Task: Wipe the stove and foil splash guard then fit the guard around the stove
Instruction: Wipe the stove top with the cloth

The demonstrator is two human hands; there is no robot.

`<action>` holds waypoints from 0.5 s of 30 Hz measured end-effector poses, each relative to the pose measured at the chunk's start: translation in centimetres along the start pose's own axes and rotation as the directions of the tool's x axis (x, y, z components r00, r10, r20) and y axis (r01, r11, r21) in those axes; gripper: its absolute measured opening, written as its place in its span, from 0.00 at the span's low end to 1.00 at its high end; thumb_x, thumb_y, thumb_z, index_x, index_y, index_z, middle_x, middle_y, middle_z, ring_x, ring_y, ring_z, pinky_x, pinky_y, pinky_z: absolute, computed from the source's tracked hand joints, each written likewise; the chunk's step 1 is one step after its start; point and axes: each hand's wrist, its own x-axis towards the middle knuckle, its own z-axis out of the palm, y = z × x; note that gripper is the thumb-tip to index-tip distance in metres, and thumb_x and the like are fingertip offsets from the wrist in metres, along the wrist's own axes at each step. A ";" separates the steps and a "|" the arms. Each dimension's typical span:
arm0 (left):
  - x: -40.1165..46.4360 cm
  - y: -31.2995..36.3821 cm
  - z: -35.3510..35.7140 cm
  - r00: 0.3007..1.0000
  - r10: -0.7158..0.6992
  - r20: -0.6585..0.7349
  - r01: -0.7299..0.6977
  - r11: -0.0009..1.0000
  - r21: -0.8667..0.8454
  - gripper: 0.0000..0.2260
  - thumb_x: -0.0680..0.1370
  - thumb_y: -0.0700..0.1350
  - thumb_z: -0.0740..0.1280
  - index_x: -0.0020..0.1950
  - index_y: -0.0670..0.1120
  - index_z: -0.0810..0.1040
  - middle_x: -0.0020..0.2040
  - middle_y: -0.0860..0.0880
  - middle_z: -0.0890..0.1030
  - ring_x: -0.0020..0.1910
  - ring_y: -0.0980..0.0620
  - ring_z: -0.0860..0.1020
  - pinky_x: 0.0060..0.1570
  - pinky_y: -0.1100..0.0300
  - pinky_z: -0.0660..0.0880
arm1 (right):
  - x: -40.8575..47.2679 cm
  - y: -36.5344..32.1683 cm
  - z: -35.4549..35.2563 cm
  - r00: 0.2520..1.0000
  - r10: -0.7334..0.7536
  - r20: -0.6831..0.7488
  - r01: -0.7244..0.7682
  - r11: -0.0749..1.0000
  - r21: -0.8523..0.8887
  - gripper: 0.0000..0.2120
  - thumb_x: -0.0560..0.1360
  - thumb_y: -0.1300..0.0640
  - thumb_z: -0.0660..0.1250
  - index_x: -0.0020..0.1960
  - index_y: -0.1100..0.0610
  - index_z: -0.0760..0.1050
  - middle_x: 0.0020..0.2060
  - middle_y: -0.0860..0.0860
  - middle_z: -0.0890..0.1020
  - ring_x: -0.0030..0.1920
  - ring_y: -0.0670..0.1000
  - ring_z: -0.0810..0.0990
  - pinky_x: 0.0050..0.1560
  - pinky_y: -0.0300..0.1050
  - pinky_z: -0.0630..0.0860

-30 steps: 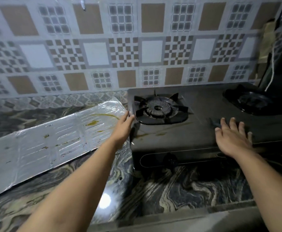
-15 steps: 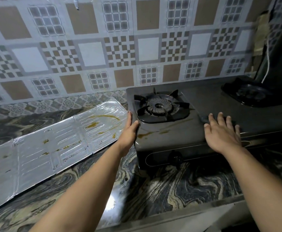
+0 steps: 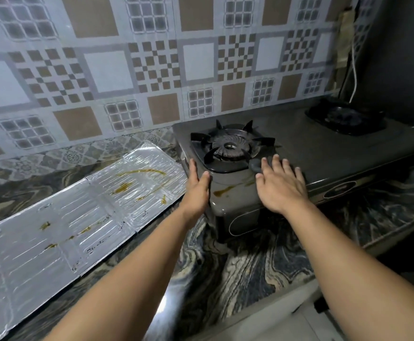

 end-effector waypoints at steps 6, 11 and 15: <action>0.6 -1.0 -1.2 0.999 0.031 0.037 -0.035 0.995 0.098 0.36 0.73 0.69 0.58 0.76 0.69 0.43 0.81 0.57 0.47 0.79 0.53 0.54 0.77 0.45 0.56 | -2.8 -4.5 0.6 0.998 -0.060 -0.020 0.061 0.998 0.031 0.28 0.81 0.44 0.44 0.80 0.50 0.51 0.80 0.50 0.50 0.79 0.55 0.48 0.77 0.57 0.44; 0.9 -1.2 -1.7 0.997 0.025 0.070 -0.030 0.997 0.076 0.29 0.71 0.70 0.59 0.68 0.78 0.48 0.81 0.56 0.50 0.79 0.53 0.55 0.77 0.44 0.56 | -4.7 -7.4 0.8 0.993 -0.110 -0.039 0.111 0.993 0.043 0.27 0.82 0.44 0.44 0.80 0.48 0.51 0.80 0.49 0.50 0.79 0.53 0.47 0.77 0.58 0.42; 0.9 -1.2 -1.7 0.998 0.034 0.051 -0.036 0.999 0.036 0.29 0.75 0.65 0.60 0.72 0.76 0.49 0.80 0.51 0.58 0.77 0.51 0.61 0.76 0.46 0.59 | -6.4 -8.6 1.5 0.974 -0.202 -0.098 0.209 0.976 0.062 0.26 0.81 0.44 0.46 0.79 0.45 0.52 0.80 0.48 0.52 0.79 0.52 0.46 0.77 0.58 0.42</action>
